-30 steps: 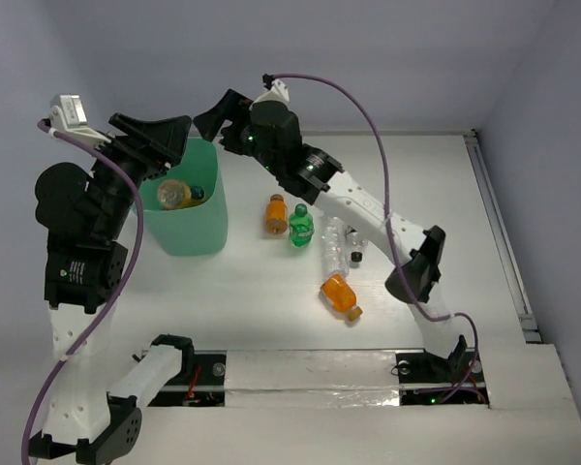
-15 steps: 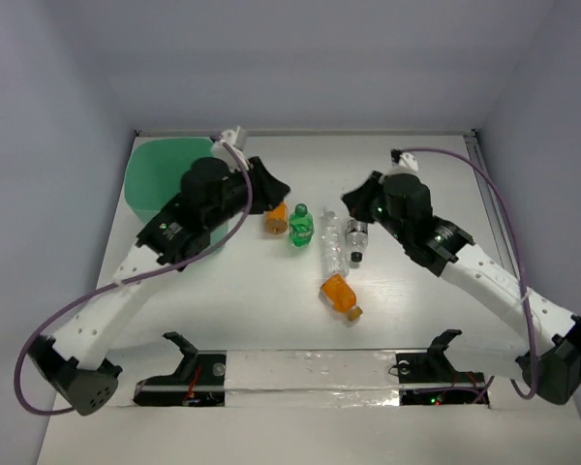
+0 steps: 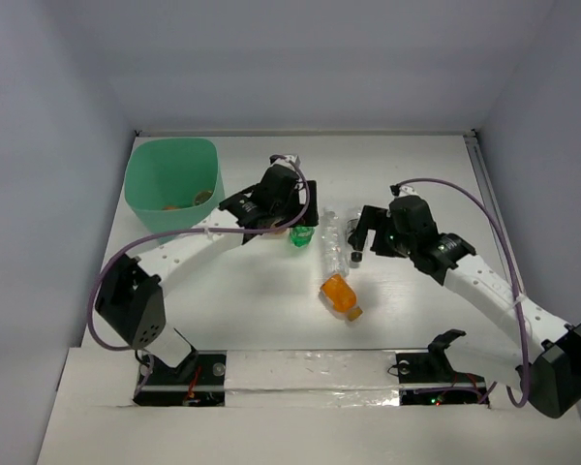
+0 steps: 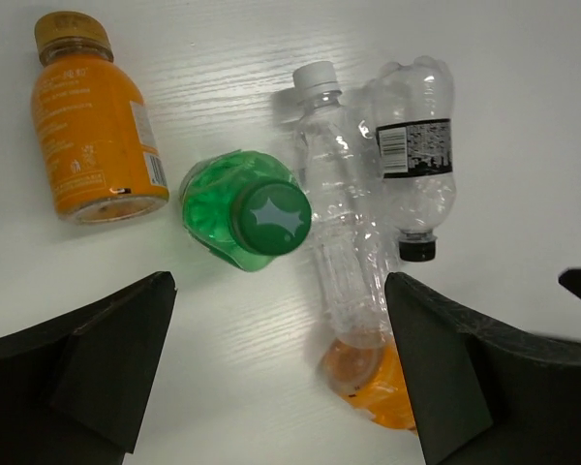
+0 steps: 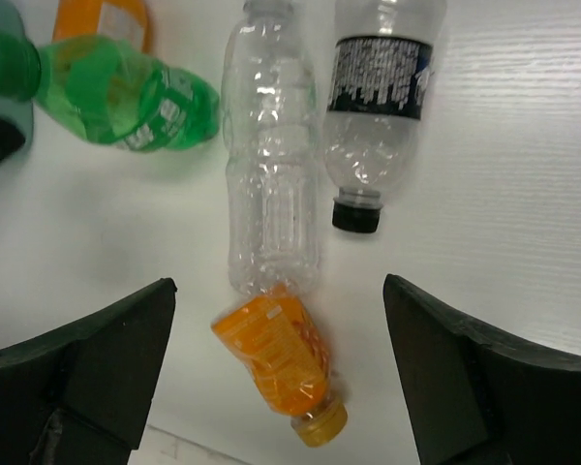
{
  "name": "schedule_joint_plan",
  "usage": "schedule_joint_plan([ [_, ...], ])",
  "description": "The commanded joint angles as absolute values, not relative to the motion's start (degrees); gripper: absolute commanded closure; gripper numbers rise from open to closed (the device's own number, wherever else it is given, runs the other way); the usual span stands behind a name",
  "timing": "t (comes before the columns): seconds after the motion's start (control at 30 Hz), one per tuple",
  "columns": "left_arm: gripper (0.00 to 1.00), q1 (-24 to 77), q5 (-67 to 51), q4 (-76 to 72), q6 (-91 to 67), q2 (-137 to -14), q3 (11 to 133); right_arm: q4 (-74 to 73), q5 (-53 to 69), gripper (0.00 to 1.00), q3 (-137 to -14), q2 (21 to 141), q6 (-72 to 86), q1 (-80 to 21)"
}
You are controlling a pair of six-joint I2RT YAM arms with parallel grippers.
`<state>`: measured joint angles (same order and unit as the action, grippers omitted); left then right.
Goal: Put the plastic bottles in the bin
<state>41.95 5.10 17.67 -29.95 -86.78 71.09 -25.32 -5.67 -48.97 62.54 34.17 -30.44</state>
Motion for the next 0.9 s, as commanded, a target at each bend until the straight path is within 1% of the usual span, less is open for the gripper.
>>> schedule_joint_plan([
  [0.0,0.11,42.01,8.08,16.35,-27.42,-88.32,75.93,-28.65,2.35,0.06,-46.33,59.77,29.36,-30.32],
  [0.07,0.11,42.01,8.44,16.0,-27.16,-90.61,77.43,-29.44,5.7,0.04,-44.57,58.63,28.57,-30.32],
  [0.17,0.13,42.01,9.57,16.26,-26.63,-93.25,79.36,-29.1,7.2,0.04,-41.75,57.83,28.92,-30.32],
  [0.27,0.17,42.01,10.63,16.35,-26.11,-95.53,80.59,-28.74,8.96,0.03,-41.84,60.45,28.66,-30.32],
  [0.4,0.26,42.01,10.72,16.17,-25.66,-97.56,80.95,-28.48,10.63,0.03,-42.45,64.85,27.16,-32.69],
  [0.5,0.27,42.01,10.9,16.08,-25.75,-98.35,80.25,-27.34,11.51,0.02,-42.71,66.7,26.63,-35.76],
  [0.57,0.33,42.01,10.99,16.0,-25.66,-98.61,79.46,-26.28,11.87,0.02,-43.41,68.81,26.8,-38.74],
  [0.6,0.4,42.01,11.07,15.91,-25.66,-98.7,79.11,-26.02,11.78,0.02,-43.68,69.78,26.89,-39.72],
  [0.7,0.46,42.01,10.99,15.56,-25.75,-98.7,78.05,-24.96,9.67,0.01,-44.03,74.52,27.42,-41.74],
  [0.73,0.54,42.01,10.9,15.47,-25.93,-98.53,77.61,-24.0,8.97,0.01,-43.95,76.36,27.6,-41.75],
  [0.77,0.58,42.01,10.81,15.47,-25.93,-98.44,77.43,-23.47,8.62,0.01,-43.68,77.07,28.12,-41.75],
  [0.8,0.64,42.01,10.55,15.64,-26.01,-98.18,77.34,-22.94,8.0,0.02,-43.33,77.43,28.47,-41.75],
  [0.83,0.68,42.01,10.37,15.82,-26.02,-97.65,77.26,-22.77,6.87,0.03,-43.16,77.61,28.65,-41.75],
  [0.87,0.7,42.01,10.2,16.43,-26.1,-97.04,77.26,-22.42,6.51,0.06,-42.89,77.52,29.09,-41.75],
])
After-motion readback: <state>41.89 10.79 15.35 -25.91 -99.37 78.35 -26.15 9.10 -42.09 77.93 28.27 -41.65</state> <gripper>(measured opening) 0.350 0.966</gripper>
